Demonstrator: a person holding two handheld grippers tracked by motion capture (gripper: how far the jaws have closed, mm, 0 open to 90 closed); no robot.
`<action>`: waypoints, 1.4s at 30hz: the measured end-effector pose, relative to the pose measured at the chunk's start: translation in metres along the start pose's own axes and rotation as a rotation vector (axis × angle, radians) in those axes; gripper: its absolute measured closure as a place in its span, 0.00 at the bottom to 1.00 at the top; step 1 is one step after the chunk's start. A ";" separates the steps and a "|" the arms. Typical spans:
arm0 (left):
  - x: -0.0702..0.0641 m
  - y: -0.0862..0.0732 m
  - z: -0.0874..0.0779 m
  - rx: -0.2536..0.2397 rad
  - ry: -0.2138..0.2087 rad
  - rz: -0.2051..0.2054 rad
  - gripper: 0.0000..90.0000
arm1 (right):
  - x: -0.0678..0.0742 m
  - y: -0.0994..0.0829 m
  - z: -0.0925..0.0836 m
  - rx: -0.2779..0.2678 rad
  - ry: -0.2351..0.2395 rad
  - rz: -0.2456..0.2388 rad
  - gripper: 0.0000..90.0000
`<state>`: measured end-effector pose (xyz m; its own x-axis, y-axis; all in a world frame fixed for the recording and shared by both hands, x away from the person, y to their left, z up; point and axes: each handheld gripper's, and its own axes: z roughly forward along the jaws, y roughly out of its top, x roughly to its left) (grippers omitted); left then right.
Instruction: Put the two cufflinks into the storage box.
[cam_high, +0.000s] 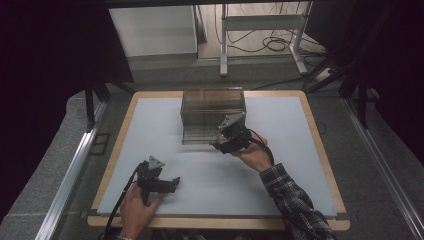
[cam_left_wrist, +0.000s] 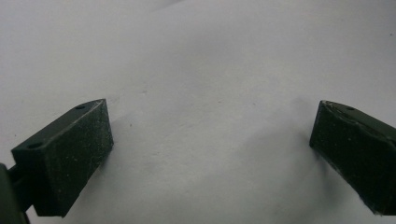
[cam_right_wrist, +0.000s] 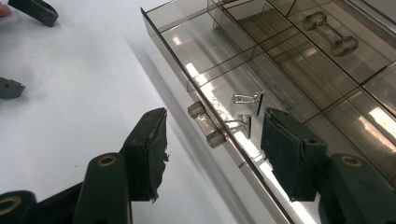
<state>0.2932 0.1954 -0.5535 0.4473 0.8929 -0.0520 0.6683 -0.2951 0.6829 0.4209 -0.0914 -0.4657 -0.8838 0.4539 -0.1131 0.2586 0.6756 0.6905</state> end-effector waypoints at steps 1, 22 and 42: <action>0.000 0.000 0.000 0.000 0.000 0.000 0.00 | 0.000 0.000 -0.001 0.002 0.001 0.005 0.44; 0.000 0.000 0.000 0.000 0.000 0.003 0.00 | 0.006 -0.010 -0.012 -0.013 0.016 0.005 0.38; 0.000 0.000 0.000 0.000 0.000 0.000 0.00 | 0.010 -0.023 -0.025 -0.022 0.022 0.016 0.30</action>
<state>0.2932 0.1953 -0.5534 0.4470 0.8930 -0.0517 0.6684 -0.2951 0.6828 0.3960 -0.1167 -0.4647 -0.8883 0.4511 -0.0866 0.2639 0.6555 0.7076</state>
